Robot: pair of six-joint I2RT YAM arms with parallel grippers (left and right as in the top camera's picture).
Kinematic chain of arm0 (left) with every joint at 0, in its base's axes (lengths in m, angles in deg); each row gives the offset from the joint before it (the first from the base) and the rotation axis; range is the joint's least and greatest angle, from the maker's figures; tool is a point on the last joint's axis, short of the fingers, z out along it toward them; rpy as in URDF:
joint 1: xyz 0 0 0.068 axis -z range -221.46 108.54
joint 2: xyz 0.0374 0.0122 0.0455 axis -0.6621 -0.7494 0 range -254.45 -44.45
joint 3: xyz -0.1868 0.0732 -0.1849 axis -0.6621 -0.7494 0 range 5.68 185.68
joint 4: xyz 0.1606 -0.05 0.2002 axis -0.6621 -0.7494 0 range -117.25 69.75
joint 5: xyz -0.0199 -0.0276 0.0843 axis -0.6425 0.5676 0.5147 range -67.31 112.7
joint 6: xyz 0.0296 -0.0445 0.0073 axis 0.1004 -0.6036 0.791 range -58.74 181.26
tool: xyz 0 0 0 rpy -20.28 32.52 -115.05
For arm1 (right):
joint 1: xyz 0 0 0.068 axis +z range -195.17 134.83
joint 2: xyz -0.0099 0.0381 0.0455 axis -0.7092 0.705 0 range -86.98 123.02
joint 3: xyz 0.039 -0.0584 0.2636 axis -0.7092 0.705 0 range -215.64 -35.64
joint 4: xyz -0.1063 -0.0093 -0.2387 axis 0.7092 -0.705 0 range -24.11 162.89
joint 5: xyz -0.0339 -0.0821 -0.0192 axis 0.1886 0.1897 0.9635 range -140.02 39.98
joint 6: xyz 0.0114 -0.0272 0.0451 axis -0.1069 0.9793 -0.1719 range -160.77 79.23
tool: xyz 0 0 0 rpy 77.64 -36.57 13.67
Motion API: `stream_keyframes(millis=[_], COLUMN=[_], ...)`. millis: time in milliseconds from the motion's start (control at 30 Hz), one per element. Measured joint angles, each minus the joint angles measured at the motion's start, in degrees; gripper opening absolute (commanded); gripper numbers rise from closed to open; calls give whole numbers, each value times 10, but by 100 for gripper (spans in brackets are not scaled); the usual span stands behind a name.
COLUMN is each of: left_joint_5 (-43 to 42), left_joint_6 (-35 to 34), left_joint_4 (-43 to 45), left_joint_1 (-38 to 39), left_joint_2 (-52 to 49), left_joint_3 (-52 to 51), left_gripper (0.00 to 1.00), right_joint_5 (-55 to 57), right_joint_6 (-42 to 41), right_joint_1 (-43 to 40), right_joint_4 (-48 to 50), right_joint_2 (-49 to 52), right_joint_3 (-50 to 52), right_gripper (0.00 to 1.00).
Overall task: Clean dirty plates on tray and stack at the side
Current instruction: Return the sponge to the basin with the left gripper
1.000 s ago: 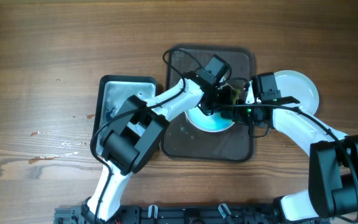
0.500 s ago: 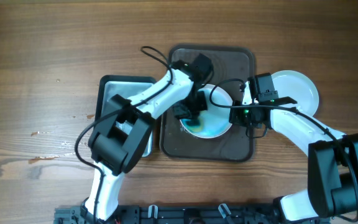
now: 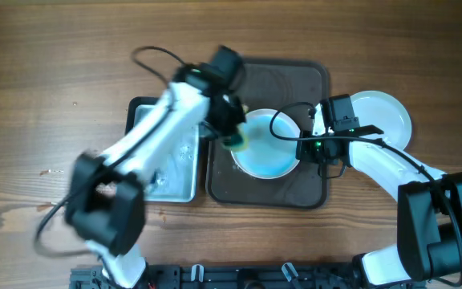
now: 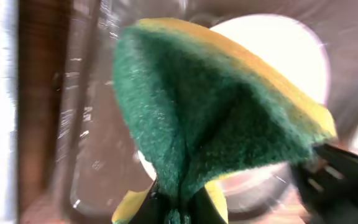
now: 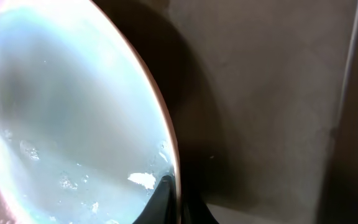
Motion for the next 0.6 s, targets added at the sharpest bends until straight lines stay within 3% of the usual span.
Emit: stream_keyframes(millis=[33, 233, 267, 400, 500, 600], left_joint_5=[2, 136, 157, 196, 201, 194], left_joint_6=[7, 31, 33, 36, 38, 39], left_joint_4=[-20, -150, -144, -64, 37, 58], left_joint_1=[-18, -117, -126, -145, -147, -147], left_joint_2=[29, 116, 116, 113, 108, 104], left_joint_3=[0, -2, -14, -116, -225, -276], left_gripper=[4, 4, 4, 4, 9, 29], right_joint_5=[-2, 0, 1, 6, 6, 12], right_joint_6=[9, 26, 26, 24, 26, 16], right_joint_1=[-1, -12, -13, -15, -16, -16], right_joint_4=[10, 62, 64, 62, 55, 10], right_joint_2=[0, 4, 4, 4, 6, 6], right_joint_3=[1, 4, 5, 6, 7, -7], right_gripper=[30, 29, 28, 4, 4, 4])
